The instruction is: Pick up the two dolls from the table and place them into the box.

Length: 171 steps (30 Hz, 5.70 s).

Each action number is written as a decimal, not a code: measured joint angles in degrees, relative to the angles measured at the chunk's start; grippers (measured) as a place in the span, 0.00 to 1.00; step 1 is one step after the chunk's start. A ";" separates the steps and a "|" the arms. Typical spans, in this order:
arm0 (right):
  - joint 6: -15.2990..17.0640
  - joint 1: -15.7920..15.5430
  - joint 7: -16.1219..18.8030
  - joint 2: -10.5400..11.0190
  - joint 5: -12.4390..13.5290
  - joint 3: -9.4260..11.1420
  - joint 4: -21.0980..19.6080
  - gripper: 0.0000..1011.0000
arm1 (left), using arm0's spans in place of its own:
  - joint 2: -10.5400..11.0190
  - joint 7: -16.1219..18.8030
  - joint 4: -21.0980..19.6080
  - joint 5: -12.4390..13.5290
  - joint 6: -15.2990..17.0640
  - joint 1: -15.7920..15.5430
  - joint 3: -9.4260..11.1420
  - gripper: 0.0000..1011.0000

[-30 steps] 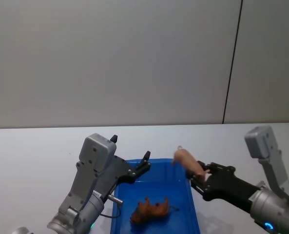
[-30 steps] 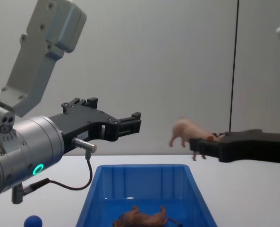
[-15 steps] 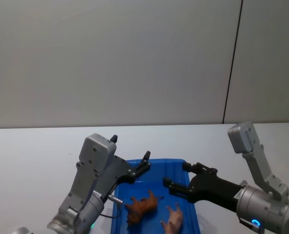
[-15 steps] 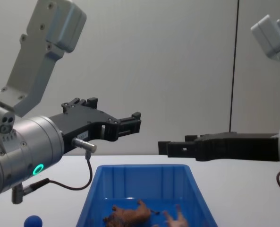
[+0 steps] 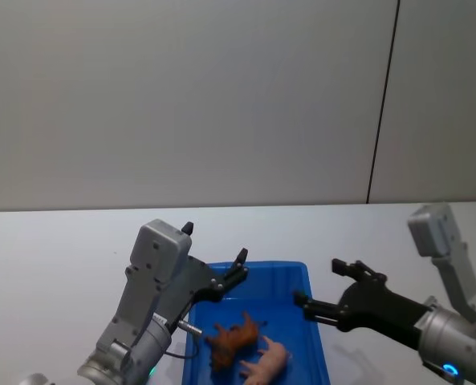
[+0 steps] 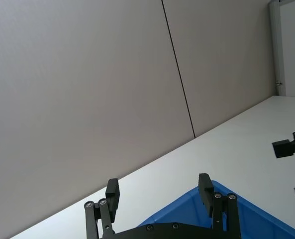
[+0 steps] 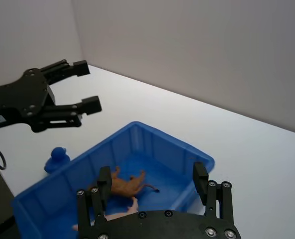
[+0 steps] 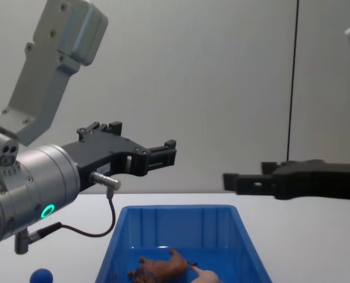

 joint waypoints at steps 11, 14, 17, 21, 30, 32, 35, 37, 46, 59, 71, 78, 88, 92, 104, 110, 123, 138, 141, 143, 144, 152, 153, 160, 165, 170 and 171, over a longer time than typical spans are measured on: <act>-3.38 -2.87 -1.48 3.48 0.50 1.78 -0.48 0.99 | 0.00 0.00 0.00 0.00 0.00 0.00 0.00 0.99; -4.02 -3.39 -1.77 4.10 0.59 2.11 -0.55 0.99 | 0.00 0.00 0.00 0.03 0.00 0.01 -0.03 0.99; -4.54 -3.81 -2.01 4.59 0.65 2.36 -0.59 0.99 | 0.15 0.02 -0.13 0.17 0.10 0.14 -0.11 0.99; -5.02 -4.20 -2.22 5.08 0.74 2.60 -0.66 0.99 | 0.62 0.45 -0.62 0.42 0.51 0.50 -0.33 0.99; -5.71 -4.80 -2.55 5.78 0.83 2.92 -0.73 0.99 | 3.16 2.89 -3.27 0.51 2.67 2.74 -1.43 0.99; -5.78 -4.84 -2.58 5.84 0.84 2.97 -0.73 0.99 | 4.16 3.79 -4.26 0.25 3.51 3.79 -1.78 0.99; -5.93 -4.98 -2.64 6.00 0.86 3.04 -0.76 0.99 | 5.49 5.05 -5.54 -0.32 4.74 5.15 -2.25 0.99; -5.99 -5.02 -2.67 6.04 0.87 3.06 -0.77 0.99 | 6.36 5.86 -6.22 -0.82 5.67 6.10 -2.53 0.99; -6.18 -5.17 -2.75 6.21 0.92 3.16 -0.80 0.99 | 8.97 7.29 -8.00 -2.41 9.20 9.25 -3.33 0.99; -6.27 -5.26 -2.81 6.31 0.92 3.23 -0.80 0.99 | 9.92 5.72 -6.87 -2.72 12.13 10.80 -3.68 0.99; -6.32 -5.31 -2.82 6.38 0.91 3.24 -0.79 0.99 | 9.92 4.18 -4.57 -4.19 12.86 11.66 -3.97 0.99; -6.33 -5.31 -2.81 6.39 0.91 3.23 -0.79 0.99 | 9.68 3.58 -3.03 -5.61 12.75 12.15 -4.18 0.99; -6.32 -5.31 -2.81 6.39 0.91 3.23 -0.79 0.99 | 8.73 2.86 -0.29 -7.00 11.69 11.99 -4.40 0.99; -6.32 -5.31 -2.81 6.39 0.91 3.23 -0.79 0.99 | 8.37 2.56 0.66 -7.28 11.37 11.74 -4.48 0.99; -6.32 -5.31 -2.80 6.39 0.91 3.23 -0.79 0.99 | 6.97 1.25 3.87 -8.43 10.58 10.72 -4.78 0.80; -6.31 -5.31 -2.80 6.39 0.91 3.23 -0.79 0.99 | 6.64 1.11 4.42 -8.73 10.45 10.47 -4.98 0.61; -6.32 -5.31 -2.81 6.39 0.91 3.23 -0.79 0.99 | 6.11 1.63 2.14 -6.37 9.96 9.12 -5.76 0.46; -6.31 -5.31 -2.81 6.38 0.91 3.23 -0.79 0.99 | 1.84 -2.90 0.62 -0.62 8.69 3.89 -4.72 0.36; -6.32 -5.31 -2.81 6.39 0.91 3.23 -0.79 0.99 | 0.62 -4.45 1.12 0.50 8.37 2.67 -4.20 0.38; -6.31 -5.31 -2.81 6.39 0.91 3.23 -0.79 0.99 | -0.28 -5.50 1.57 1.19 8.15 1.85 -3.80 0.45; -6.32 -5.31 -2.81 6.39 0.91 3.23 -0.79 0.99 | -0.65 -5.86 1.76 1.50 8.04 1.48 -3.62 0.47; -6.32 -5.30 -2.81 6.38 0.91 3.23 -0.79 0.99 | -3.36 -9.50 3.46 3.37 7.26 -1.15 -2.50 0.76; -6.32 -5.31 -2.81 6.39 0.91 3.23 -0.79 0.99 | -3.52 -9.76 3.54 3.49 7.18 -1.32 -2.45 0.77; -6.32 -5.30 -2.81 6.38 0.91 3.23 -0.79 0.99 | -4.40 -11.55 4.28 3.94 6.10 -2.39 -2.27 0.96; -6.32 -5.31 -2.81 6.38 0.91 3.23 -0.79 0.99 | -4.43 -12.11 4.42 3.68 4.66 -2.58 -2.48 0.99; -6.32 -5.31 -2.81 6.39 0.91 3.23 -0.79 0.99 | -4.24 -12.50 4.41 3.13 3.38 -2.61 -2.83 0.99; -6.32 -5.31 -2.81 6.38 0.91 3.23 -0.79 0.99 | -4.19 -12.60 4.39 2.99 3.09 -2.62 -2.92 0.99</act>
